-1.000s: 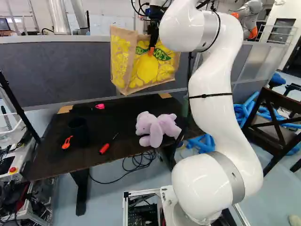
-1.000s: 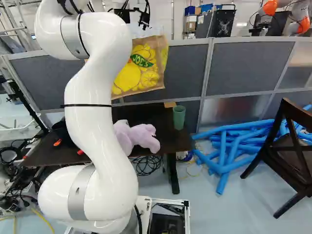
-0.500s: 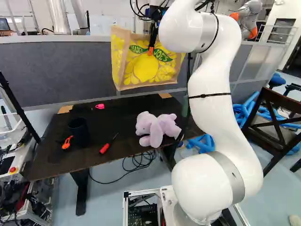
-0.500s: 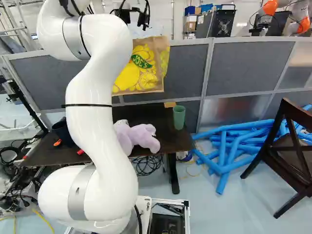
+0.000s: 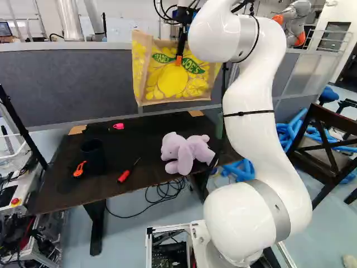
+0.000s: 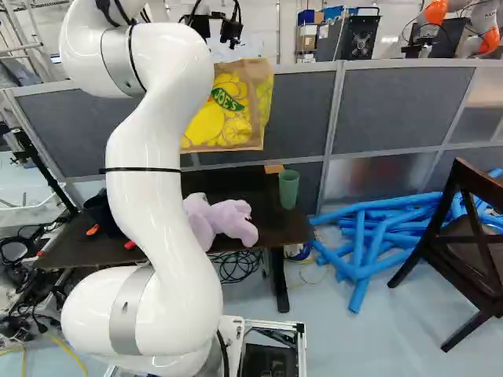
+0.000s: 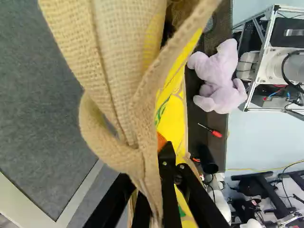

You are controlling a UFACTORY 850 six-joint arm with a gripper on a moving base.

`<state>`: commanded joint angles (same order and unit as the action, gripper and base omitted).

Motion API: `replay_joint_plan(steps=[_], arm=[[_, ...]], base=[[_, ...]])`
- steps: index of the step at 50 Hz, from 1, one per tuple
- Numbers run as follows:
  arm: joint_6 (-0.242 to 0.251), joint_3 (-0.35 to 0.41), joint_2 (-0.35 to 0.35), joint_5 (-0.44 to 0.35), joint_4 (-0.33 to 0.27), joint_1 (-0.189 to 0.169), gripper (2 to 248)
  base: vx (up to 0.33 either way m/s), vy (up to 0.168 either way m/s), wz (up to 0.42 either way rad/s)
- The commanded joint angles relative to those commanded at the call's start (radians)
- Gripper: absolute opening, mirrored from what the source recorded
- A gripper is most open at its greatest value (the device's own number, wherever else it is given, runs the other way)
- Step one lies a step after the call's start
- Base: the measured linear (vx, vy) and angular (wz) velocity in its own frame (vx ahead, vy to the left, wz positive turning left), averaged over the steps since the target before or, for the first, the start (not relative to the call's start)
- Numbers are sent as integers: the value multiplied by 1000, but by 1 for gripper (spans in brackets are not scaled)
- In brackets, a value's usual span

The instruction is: Pick up the bag on the ground and place it on the table

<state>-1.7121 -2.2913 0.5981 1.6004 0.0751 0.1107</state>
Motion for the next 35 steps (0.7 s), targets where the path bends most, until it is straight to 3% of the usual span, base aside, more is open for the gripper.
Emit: replay_joint_plan(steps=[35], arm=[[0,0,0,0,0,0,22]], base=[[0,0,0]])
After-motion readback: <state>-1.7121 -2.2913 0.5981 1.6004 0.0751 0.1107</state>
